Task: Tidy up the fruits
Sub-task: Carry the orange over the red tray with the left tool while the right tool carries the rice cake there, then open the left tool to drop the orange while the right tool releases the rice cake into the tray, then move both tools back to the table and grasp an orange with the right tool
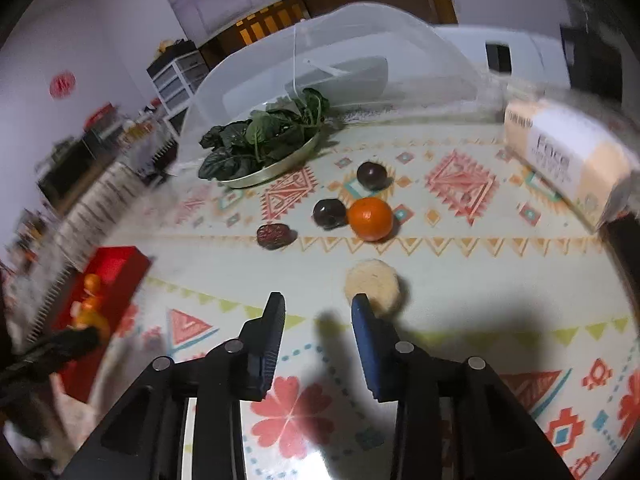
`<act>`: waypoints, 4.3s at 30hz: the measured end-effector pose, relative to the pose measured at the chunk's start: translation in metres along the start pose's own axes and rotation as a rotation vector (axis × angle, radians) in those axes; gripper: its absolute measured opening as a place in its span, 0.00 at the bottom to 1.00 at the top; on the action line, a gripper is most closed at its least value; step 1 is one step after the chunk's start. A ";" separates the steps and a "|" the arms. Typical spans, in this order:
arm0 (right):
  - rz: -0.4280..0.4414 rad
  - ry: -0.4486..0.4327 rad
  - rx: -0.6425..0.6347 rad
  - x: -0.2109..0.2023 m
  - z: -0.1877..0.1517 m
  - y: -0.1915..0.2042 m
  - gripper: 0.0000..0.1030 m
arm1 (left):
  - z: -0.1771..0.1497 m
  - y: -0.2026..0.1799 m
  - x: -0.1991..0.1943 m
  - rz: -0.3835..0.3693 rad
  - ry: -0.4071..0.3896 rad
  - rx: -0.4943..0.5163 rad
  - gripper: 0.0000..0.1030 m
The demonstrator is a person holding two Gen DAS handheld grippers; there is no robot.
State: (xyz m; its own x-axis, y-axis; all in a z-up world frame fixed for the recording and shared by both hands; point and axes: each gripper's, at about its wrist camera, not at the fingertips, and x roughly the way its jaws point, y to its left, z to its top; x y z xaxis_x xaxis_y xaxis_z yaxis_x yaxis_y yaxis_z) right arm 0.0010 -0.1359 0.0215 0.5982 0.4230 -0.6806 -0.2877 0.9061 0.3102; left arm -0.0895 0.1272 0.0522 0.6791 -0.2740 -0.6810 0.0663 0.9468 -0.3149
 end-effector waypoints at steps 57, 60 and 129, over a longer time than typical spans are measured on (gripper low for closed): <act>0.221 0.178 -0.368 0.064 -0.014 0.302 0.33 | -0.036 0.225 -0.142 0.219 -0.226 -0.424 0.87; 0.195 0.189 -0.379 0.078 -0.014 0.310 0.33 | -0.039 0.231 -0.142 0.204 -0.215 -0.445 0.87; 0.053 -0.021 0.117 -0.049 -0.024 0.004 0.68 | -0.033 -0.043 -0.049 0.420 -0.053 0.187 0.93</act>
State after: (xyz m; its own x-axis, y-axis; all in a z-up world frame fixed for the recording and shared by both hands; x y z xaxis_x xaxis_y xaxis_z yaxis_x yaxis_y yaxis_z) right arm -0.0481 -0.1530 0.0402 0.6008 0.4691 -0.6473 -0.2311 0.8771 0.4211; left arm -0.1498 0.0946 0.0770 0.7117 0.1445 -0.6875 -0.0954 0.9894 0.1092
